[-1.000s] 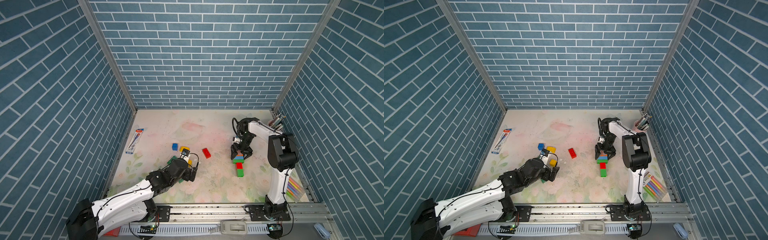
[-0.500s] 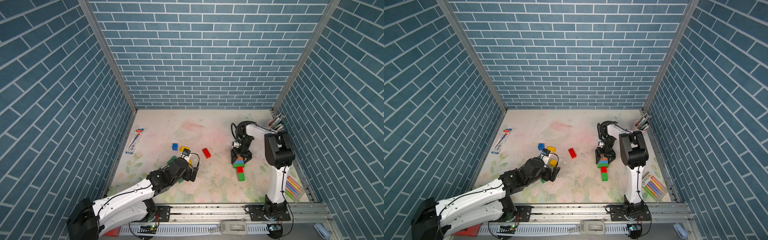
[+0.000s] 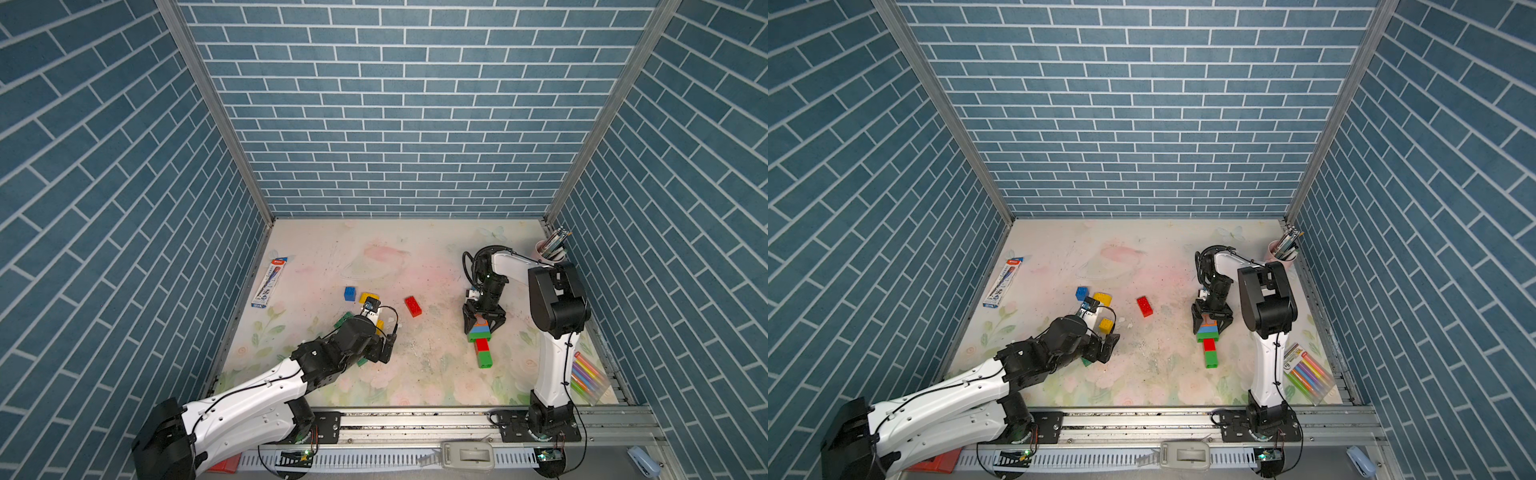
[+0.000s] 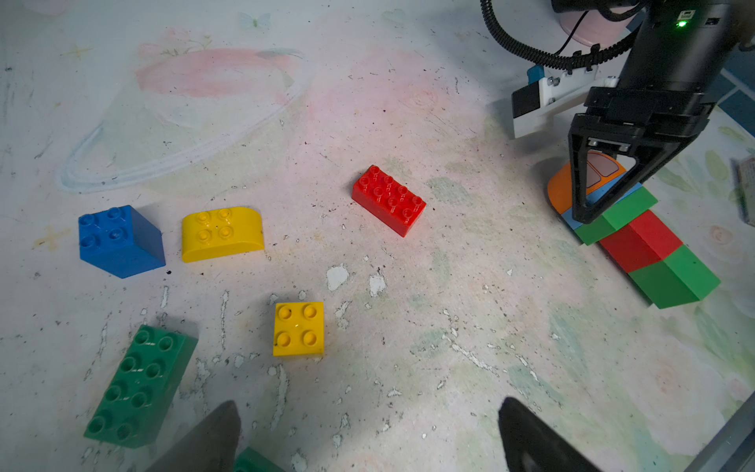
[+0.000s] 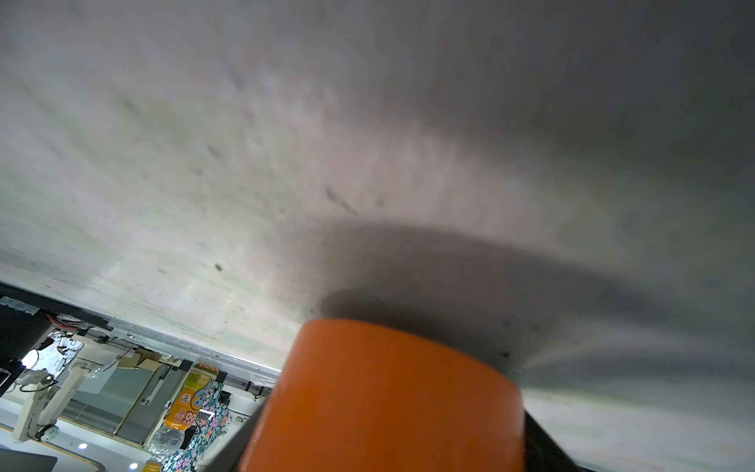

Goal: Assemble an ice cream with lego
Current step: Adjust the lego brick at the center of the board.

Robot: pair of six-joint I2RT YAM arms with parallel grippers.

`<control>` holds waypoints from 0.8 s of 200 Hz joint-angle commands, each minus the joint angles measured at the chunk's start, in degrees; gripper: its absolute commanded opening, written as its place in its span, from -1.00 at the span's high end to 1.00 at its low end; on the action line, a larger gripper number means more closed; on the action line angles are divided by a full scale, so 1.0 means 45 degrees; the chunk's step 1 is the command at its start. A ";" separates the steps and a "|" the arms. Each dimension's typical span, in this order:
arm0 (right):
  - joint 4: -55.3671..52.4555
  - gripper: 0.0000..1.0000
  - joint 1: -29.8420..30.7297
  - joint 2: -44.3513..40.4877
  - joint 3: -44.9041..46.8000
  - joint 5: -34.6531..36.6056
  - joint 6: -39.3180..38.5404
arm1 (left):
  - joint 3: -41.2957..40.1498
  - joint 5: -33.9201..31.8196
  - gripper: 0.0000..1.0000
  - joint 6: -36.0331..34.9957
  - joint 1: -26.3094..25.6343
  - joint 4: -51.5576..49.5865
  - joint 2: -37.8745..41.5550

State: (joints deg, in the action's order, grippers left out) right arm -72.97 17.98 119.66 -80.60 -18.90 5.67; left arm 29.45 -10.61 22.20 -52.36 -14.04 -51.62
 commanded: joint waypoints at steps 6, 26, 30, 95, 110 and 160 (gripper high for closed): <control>0.0651 -0.27 -0.0025 0.0009 0.0364 0.0229 -0.0499 | 0.0252 -0.0249 -0.99 0.0116 0.0092 -0.0499 0.0298; 0.0765 -0.96 -0.0030 0.0068 0.0380 0.0132 -0.0509 | 0.0255 -0.0303 -0.99 0.0145 0.0092 -0.0618 0.0374; 0.0799 -0.97 -0.0012 0.0065 0.0382 0.0136 -0.0514 | 0.0283 -0.0308 -0.99 0.0147 0.0092 -0.0653 0.0391; 0.1607 -0.96 -0.0011 -0.2160 0.0804 0.1056 -0.0042 | 0.0330 -0.1142 -0.99 0.0505 0.0092 -0.1459 0.0813; 0.1873 -0.96 0.0007 -0.3253 0.0997 0.1431 0.0121 | 0.0470 -0.1567 -0.99 0.0745 0.0092 -0.1890 0.0676; 0.3992 -0.97 0.0219 -0.7341 0.2449 0.1239 0.1291 | 0.1737 -0.1703 -0.99 0.1772 0.0097 -0.3174 -0.1646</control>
State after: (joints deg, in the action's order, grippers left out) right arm -60.62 18.22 93.71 -72.66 -13.56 7.66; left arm 33.80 -17.82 27.68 -52.34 -24.38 -53.98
